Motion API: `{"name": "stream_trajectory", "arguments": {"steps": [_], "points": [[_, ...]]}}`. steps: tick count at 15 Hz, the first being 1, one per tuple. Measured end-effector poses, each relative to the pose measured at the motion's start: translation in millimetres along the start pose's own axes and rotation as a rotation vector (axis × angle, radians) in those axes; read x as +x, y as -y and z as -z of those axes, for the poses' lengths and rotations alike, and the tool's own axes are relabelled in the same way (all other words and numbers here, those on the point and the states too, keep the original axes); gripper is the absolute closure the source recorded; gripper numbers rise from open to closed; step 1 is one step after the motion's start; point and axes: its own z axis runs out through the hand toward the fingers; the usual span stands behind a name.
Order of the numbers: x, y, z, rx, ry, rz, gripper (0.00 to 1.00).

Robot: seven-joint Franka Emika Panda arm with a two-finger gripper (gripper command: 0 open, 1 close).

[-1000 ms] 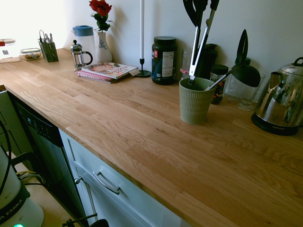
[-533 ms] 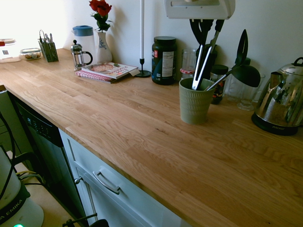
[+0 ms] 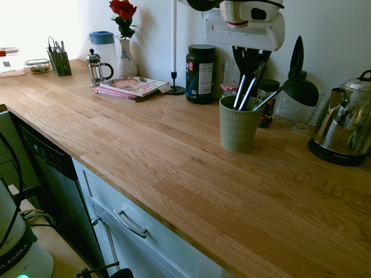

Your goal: Put the tongs back in the holder

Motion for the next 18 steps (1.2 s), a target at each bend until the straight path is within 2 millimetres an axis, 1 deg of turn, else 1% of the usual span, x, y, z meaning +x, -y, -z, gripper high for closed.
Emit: {"name": "stream_trajectory", "arguments": {"steps": [5, 6, 7, 8, 10, 12, 13, 14, 15, 16, 17, 18], "points": [[-0.7, -1.5, 1.1, -0.003, -0.001, 0.001, 0.0], [-0.6, -0.9, 4.9, 0.0, -0.006, 0.003, 0.0], [-1.3, 1.1, 13.2, 0.004, -0.011, 0.007, 0.0], [-4.0, 4.7, 27.8, 0.002, -0.011, 0.01, 0.0], [-19.7, 16.8, 73.9, -0.045, 0.002, -0.026, 0.0], [-46.7, 38.9, 125.7, -0.059, 0.018, -0.022, 0.0], [-63.9, 51.0, 144.1, -0.065, 0.04, -0.022, 0.0], [-82.5, 60.2, 152.2, -0.103, 0.089, -0.027, 0.0], [-100.0, 68.3, 151.6, -0.157, 0.144, -0.02, 0.0], [-116.6, 76.4, 141.7, -0.21, 0.194, -0.005, 0.0], [-131.9, 83.6, 123.1, -0.254, 0.245, 0.016, 0.0], [-149.8, 89.6, 96.9, -0.289, 0.302, 0.041, 0.0]]}}
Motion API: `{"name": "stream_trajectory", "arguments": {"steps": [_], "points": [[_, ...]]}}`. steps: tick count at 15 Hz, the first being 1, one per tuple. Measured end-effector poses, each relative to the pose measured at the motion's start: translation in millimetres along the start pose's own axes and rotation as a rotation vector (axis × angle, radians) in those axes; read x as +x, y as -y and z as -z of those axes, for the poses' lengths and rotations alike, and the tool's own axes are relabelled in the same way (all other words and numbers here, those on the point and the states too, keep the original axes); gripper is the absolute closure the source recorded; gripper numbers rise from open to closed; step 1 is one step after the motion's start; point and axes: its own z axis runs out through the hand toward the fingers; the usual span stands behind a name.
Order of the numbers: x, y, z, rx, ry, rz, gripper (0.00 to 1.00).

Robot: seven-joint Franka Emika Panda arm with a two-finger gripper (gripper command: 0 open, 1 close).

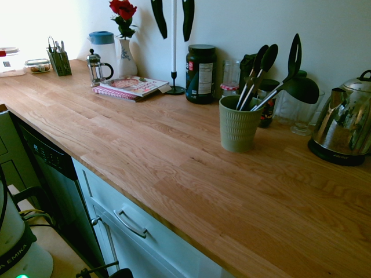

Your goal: Put the tongs back in the holder

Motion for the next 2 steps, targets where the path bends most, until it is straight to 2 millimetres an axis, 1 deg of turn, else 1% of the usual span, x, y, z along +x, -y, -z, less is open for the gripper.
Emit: {"name": "stream_trajectory", "arguments": {"steps": [1, 2], "points": [[-11.6, 14.2, -31.6, -0.041, 0.048, 0.025, 0.0], [-24.1, 25.2, -58.5, -0.073, 0.079, 0.039, 0.0]]}}
